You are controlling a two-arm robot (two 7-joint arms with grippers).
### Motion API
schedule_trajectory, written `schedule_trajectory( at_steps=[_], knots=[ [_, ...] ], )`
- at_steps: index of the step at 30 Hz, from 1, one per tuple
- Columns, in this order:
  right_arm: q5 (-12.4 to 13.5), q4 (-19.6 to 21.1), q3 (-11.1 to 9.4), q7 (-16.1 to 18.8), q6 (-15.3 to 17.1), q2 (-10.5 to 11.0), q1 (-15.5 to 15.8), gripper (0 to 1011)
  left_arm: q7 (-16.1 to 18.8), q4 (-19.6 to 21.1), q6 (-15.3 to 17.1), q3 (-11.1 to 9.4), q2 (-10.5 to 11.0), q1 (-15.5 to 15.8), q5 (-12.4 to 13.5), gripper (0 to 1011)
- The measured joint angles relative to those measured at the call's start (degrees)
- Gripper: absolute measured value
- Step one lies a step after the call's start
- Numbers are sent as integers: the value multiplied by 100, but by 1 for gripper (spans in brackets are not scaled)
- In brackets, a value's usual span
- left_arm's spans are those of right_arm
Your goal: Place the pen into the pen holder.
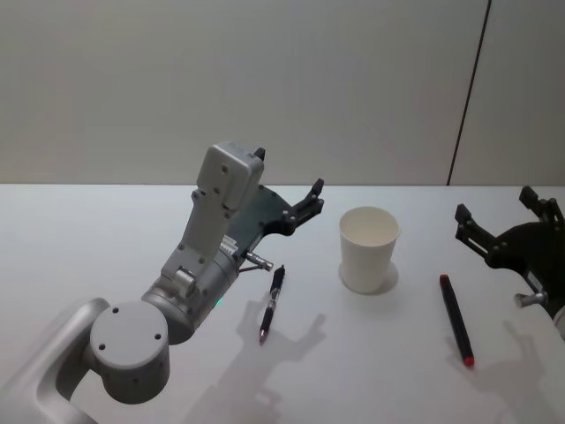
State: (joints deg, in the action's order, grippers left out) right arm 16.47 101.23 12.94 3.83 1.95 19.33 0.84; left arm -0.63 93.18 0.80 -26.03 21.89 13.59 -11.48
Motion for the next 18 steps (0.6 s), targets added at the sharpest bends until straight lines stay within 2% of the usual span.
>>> schedule_trajectory(
  at_steps=[18],
  knots=[
    [0, 0, 0, 0, 0, 0, 0, 1002, 0, 0, 0, 0, 0, 0, 0, 1004]
  ],
)
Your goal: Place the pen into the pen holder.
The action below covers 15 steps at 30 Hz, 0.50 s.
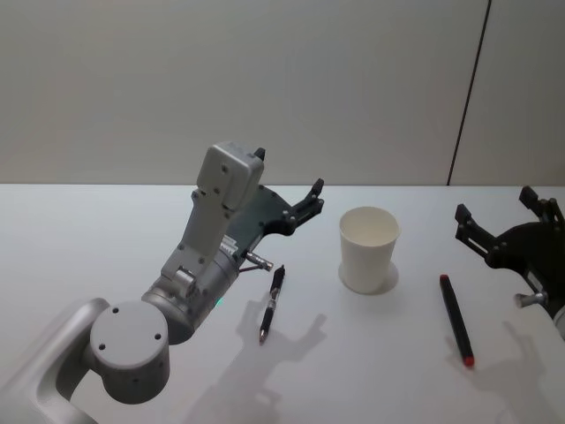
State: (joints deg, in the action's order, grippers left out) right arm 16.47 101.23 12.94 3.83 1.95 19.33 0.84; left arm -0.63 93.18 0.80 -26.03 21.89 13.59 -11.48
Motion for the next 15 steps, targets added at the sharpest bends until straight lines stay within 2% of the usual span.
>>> schedule_trajectory(
  at_steps=[15],
  knots=[
    [0, 0, 0, 0, 0, -1, 0, 1002, 0, 0, 0, 0, 0, 0, 0, 1004]
  ],
)
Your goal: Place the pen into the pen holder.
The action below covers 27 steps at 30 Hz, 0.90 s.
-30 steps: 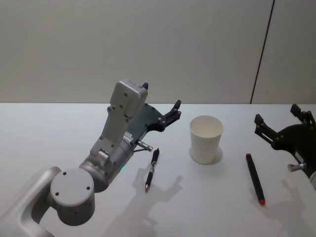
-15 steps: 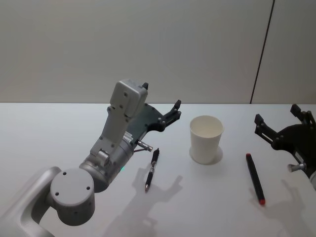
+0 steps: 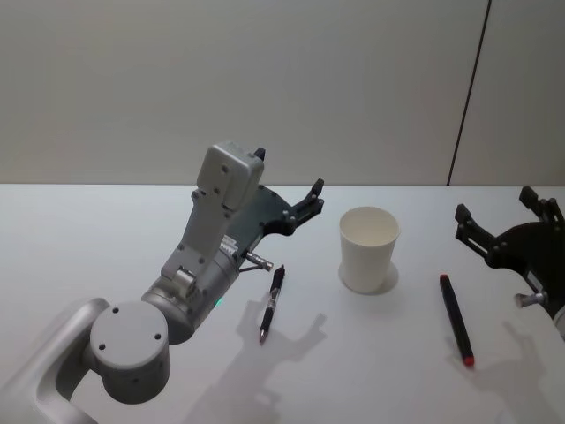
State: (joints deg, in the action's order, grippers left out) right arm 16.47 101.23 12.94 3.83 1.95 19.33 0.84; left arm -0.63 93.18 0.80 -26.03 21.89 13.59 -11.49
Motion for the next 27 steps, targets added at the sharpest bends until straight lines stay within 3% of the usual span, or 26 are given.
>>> schedule_trajectory(
  at_steps=[10, 27],
  knots=[
    [1, -10, 1, -117, 226, -56, -23, 1002, 0, 0, 0, 0, 0, 0, 0, 1004],
    [153, -45, -17, -848, 1356, -256, -82, 1002, 0, 0, 0, 0, 0, 0, 0, 1004]
  ],
)
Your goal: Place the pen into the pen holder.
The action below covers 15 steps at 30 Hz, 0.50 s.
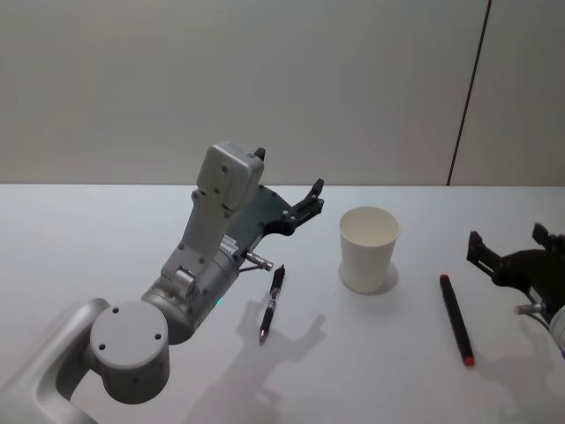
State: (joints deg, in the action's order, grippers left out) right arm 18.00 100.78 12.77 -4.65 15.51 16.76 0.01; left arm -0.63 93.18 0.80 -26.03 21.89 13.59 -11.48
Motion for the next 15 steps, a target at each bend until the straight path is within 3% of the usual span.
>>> schedule_trajectory(
  at_steps=[15],
  knots=[
    [243, -331, -3, -546, 942, -285, -127, 1002, 0, 0, 0, 0, 0, 0, 0, 1004]
  ],
)
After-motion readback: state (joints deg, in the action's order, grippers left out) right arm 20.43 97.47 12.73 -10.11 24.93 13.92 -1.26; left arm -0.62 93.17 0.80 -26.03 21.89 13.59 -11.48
